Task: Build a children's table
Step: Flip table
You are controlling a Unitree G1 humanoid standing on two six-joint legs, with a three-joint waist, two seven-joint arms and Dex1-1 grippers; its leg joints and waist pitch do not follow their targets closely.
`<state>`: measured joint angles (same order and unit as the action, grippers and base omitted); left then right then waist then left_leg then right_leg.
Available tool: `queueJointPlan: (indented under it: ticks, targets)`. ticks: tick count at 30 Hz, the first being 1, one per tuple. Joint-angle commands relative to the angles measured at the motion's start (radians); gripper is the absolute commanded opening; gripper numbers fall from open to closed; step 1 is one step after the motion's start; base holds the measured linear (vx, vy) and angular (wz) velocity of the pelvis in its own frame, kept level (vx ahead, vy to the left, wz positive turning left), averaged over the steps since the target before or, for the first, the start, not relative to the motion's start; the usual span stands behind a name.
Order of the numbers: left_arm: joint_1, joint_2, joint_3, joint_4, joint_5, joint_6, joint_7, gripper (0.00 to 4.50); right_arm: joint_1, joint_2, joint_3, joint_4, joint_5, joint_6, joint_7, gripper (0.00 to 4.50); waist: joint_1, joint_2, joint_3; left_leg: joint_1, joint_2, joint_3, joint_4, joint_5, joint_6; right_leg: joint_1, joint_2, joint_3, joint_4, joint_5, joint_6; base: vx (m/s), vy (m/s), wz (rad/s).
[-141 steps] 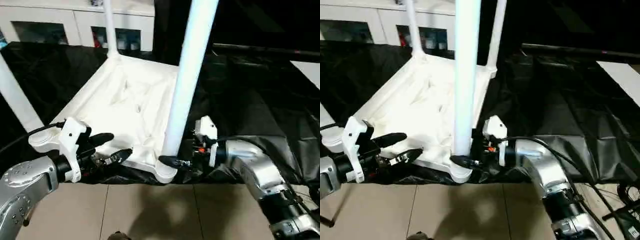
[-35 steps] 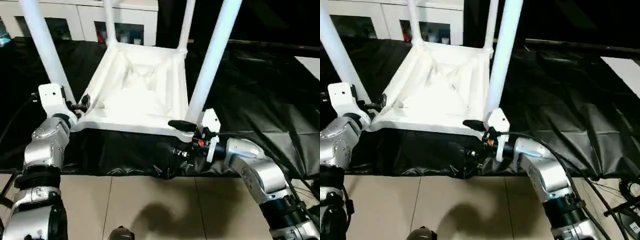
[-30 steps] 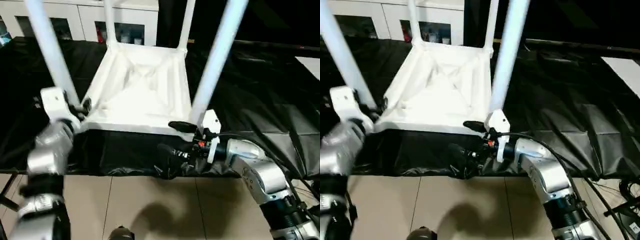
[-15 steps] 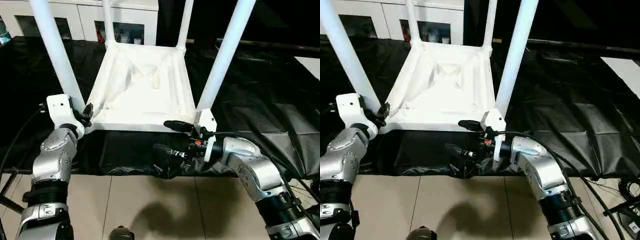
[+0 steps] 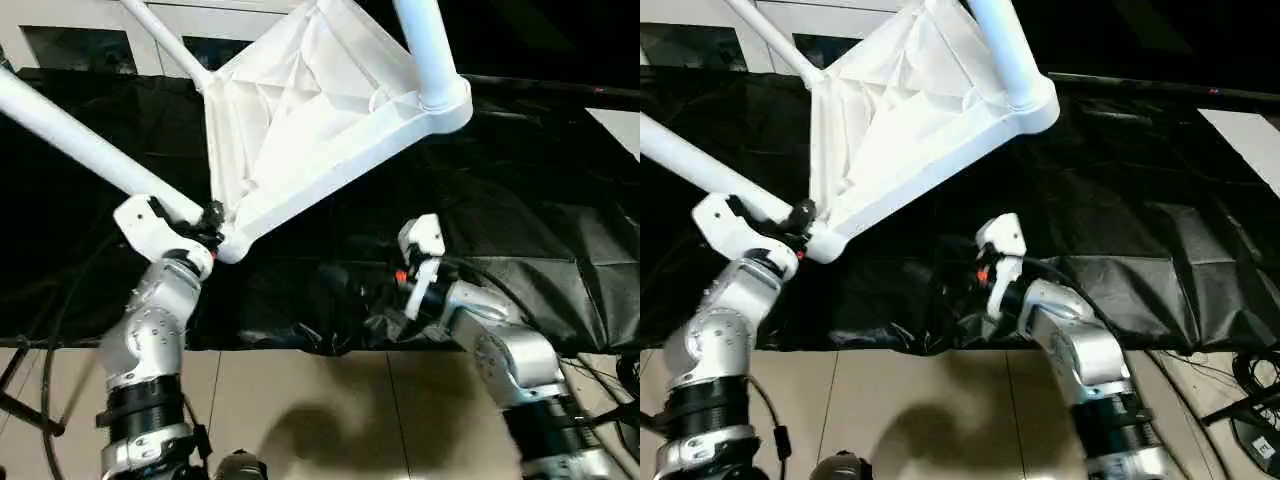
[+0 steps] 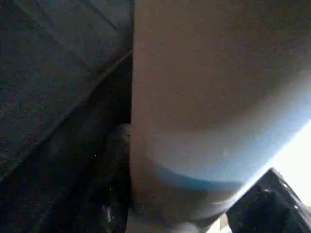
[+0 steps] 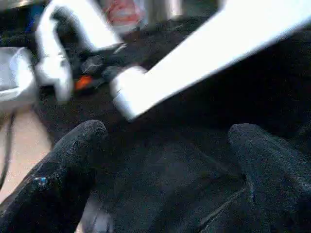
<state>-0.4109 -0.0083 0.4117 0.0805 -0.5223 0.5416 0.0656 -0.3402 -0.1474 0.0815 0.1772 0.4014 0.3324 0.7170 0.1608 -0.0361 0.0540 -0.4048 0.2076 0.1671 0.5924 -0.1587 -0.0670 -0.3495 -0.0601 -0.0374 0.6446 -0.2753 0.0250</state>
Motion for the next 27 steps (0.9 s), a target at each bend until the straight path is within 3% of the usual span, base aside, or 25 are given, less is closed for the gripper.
queueJointPlan:
  ticks: [1,3,6,8,12,18,23,27]
  targets:
    - [-0.014,-0.030,-0.034,-0.077,-0.047,0.008,0.005,2.22,-0.019,0.040,-0.067,0.040,0.050,-0.019,-0.077,4.50,-0.003,0.010,-0.076,0.034,0.024,-0.011,-0.059,-0.062,-0.017,0.031,-0.067,0.029,-0.054,0.330,-0.178,0.000,0.000,0.00]
    - [-0.013,-0.032,-0.037,-0.081,-0.048,0.011,0.009,2.22,-0.026,0.051,-0.080,0.053,0.056,-0.023,-0.095,4.50,-0.003,0.014,-0.077,0.038,0.023,-0.011,-0.058,-0.056,-0.018,0.028,-0.064,0.028,-0.055,0.334,-0.173,0.000,0.000,0.00]
    - [-0.013,-0.034,-0.051,-0.093,-0.042,0.015,0.014,2.21,-0.083,0.090,-0.138,0.141,0.084,-0.035,-0.160,4.50,-0.003,0.016,-0.076,0.039,0.023,-0.010,-0.061,-0.069,-0.046,0.027,-0.064,0.028,-0.054,0.316,-0.161,0.000,0.000,0.00]
    - [-0.013,-0.034,-0.064,-0.101,-0.026,0.021,0.010,2.21,-0.127,0.124,-0.190,0.179,0.143,-0.028,-0.161,4.50,-0.003,0.016,-0.076,0.038,0.023,-0.010,-0.062,-0.081,-0.049,0.028,-0.065,0.029,-0.055,0.311,-0.151,0.000,0.000,0.00]
    - [-0.012,-0.034,-0.078,-0.117,-0.008,0.033,0.015,2.21,-0.199,0.152,-0.255,0.263,0.172,-0.053,-0.200,4.50,-0.002,0.014,-0.079,0.038,0.023,-0.010,-0.059,-0.048,-0.046,0.027,-0.064,0.027,-0.050,0.353,-0.139,0.000,0.000,0.00]
    - [-0.006,-0.016,-0.111,-0.119,0.014,0.039,0.006,2.21,-0.288,0.176,-0.306,0.369,0.220,-0.071,-0.189,4.50,0.001,0.013,-0.082,0.035,0.020,-0.008,-0.056,-0.023,-0.042,0.030,-0.063,0.025,-0.046,0.388,-0.128,0.000,0.000,0.00]
    - [-0.016,-0.002,-0.163,-0.119,0.066,0.044,-0.020,2.21,-0.388,0.187,-0.375,0.525,0.245,-0.092,-0.222,4.50,-0.002,0.010,-0.083,0.035,0.022,-0.007,-0.057,-0.026,-0.038,0.028,-0.064,0.023,-0.044,0.355,-0.142,0.000,0.000,0.00]
    - [-0.020,-0.005,-0.187,-0.124,0.076,0.043,-0.032,2.19,-0.456,0.186,-0.423,0.643,0.273,-0.082,-0.251,4.50,0.000,0.010,-0.089,0.033,0.019,-0.003,-0.046,0.037,-0.023,0.028,-0.061,0.024,-0.036,0.423,-0.149,0.000,0.000,0.00]
